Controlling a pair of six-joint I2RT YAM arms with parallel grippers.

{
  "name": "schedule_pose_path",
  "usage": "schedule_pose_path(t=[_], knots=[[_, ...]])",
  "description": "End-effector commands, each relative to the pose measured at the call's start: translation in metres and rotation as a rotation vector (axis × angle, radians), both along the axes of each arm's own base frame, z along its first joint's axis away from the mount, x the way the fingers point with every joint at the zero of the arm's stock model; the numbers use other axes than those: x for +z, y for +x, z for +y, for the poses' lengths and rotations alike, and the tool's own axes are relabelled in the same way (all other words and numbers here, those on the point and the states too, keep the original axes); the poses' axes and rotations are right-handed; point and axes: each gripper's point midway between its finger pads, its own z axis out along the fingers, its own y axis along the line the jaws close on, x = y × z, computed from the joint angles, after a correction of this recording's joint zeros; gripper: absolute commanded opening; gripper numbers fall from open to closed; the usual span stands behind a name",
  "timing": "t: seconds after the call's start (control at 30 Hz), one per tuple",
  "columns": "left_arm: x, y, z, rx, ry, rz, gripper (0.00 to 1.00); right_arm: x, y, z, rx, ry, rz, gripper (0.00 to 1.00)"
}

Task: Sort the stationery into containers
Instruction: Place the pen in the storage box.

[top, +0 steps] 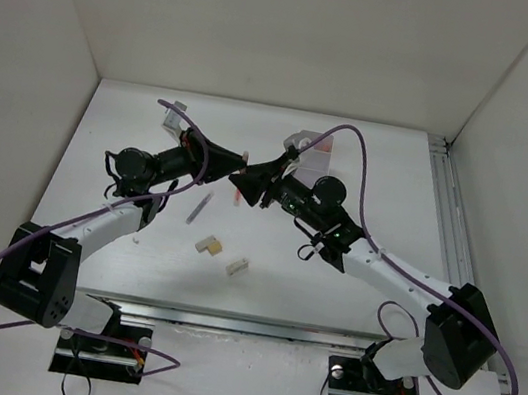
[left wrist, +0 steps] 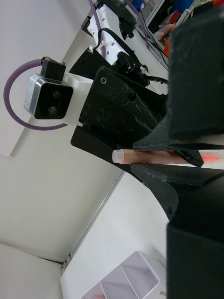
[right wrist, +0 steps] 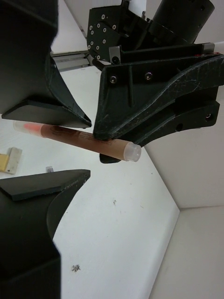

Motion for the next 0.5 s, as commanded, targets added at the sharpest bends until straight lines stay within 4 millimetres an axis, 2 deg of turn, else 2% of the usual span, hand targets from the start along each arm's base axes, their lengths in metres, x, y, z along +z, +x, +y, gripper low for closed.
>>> schedule_pose_path(t=[0.0,0.03,0.1,0.2,0.23,0.27,0.3,0.33,0.37,0.4,0.47], knots=[[0.064,-0.04,0.012,0.003,-0.095,-0.441,0.0,0.053,-0.005,0.01,0.053,0.117,-0.092,0.35],[0.064,-0.041,0.012,0.001,-0.094,-0.444,0.0,0.052,-0.005,0.011,0.058,0.117,-0.085,0.28],[0.064,-0.041,0.012,0.002,-0.093,-0.445,0.0,0.054,-0.004,0.01,0.045,0.122,-0.085,0.21],[0.061,-0.039,0.011,0.006,-0.078,-0.433,0.0,0.055,-0.002,0.004,0.008,0.127,-0.088,0.0],[0.061,-0.038,0.011,0.009,-0.073,-0.429,0.0,0.055,-0.001,0.003,-0.002,0.127,-0.089,0.0],[0.061,-0.037,0.011,0.014,-0.068,-0.424,0.05,0.056,0.001,0.0,-0.026,0.128,-0.092,0.0],[0.058,-0.033,0.01,0.023,-0.05,-0.412,0.37,0.054,0.004,-0.003,-0.045,0.122,-0.098,0.0],[0.059,-0.033,0.011,0.029,-0.042,-0.412,0.63,0.054,0.006,-0.005,-0.058,0.119,-0.1,0.0],[0.057,-0.031,0.01,0.034,-0.028,-0.4,0.99,0.054,0.011,-0.01,-0.088,0.12,-0.104,0.0],[0.049,-0.023,0.009,0.055,0.013,-0.362,1.0,0.048,0.014,-0.015,-0.107,0.109,-0.097,0.0],[0.052,-0.016,0.013,0.123,0.057,-0.334,1.0,0.046,0.024,-0.025,-0.158,0.112,-0.089,0.0]])
